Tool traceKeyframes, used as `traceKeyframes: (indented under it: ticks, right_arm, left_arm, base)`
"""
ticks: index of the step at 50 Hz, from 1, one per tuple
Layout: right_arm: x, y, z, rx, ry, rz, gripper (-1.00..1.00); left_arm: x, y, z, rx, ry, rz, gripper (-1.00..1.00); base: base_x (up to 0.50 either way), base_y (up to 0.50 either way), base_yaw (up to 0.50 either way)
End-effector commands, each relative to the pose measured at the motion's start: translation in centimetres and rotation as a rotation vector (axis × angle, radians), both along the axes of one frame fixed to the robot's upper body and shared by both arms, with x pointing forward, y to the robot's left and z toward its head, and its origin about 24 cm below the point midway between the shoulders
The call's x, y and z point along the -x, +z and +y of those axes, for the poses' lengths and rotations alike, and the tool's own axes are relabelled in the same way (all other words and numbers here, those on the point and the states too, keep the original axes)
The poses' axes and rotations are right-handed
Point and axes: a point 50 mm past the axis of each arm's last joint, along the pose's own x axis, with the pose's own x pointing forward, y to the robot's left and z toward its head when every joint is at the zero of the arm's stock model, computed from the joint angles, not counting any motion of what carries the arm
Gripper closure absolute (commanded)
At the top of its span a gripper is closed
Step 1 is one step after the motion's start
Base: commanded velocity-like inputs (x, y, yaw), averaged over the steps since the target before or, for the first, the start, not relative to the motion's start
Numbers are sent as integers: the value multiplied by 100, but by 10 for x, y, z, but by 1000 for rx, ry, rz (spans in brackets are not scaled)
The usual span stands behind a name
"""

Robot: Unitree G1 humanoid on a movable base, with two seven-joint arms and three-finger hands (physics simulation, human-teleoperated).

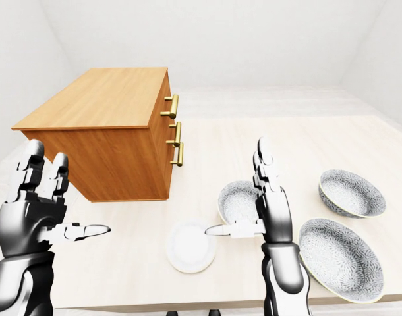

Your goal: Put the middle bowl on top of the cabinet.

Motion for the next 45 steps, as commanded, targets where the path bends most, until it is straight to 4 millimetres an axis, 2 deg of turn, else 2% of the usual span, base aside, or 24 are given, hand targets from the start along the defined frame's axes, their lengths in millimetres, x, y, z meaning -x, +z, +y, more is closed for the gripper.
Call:
traceKeyframes:
  ticks: [1,6,22,26,28,36,42,45]
  right_arm:
    - [1,-2,-1,14,-10,10,-100]
    - [1,-2,0,19,-14,13,-100]
    - [2,-4,0,22,-19,21,-100]
    - [0,-8,-5,53,-81,37,-100]
    - [0,-8,-8,126,-160,-6,-100]
    - [3,-16,0,344,-152,-15,-100]
    - [2,-36,0,538,-222,61,-100]
    - [3,-54,-1,662,-259,121,-100]
  left_arm:
    - [2,-4,3,15,-8,16,-100]
    - [2,-3,5,0,36,15,-100]
    - [3,-5,4,13,-2,22,-100]
    - [5,-3,5,15,-2,11,-100]
    - [5,-4,5,18,-3,13,-100]
    - [5,-9,3,10,-28,40,-100]
    - [4,-13,5,17,-42,57,-100]
    - [1,-15,7,24,-45,62,-100]
  base:
    - [0,0,0]
    - [0,0,0]
    - [0,0,0]
    - [0,0,0]
    - [0,0,0]
    - [0,0,0]
    - [0,0,0]
    - [0,0,0]
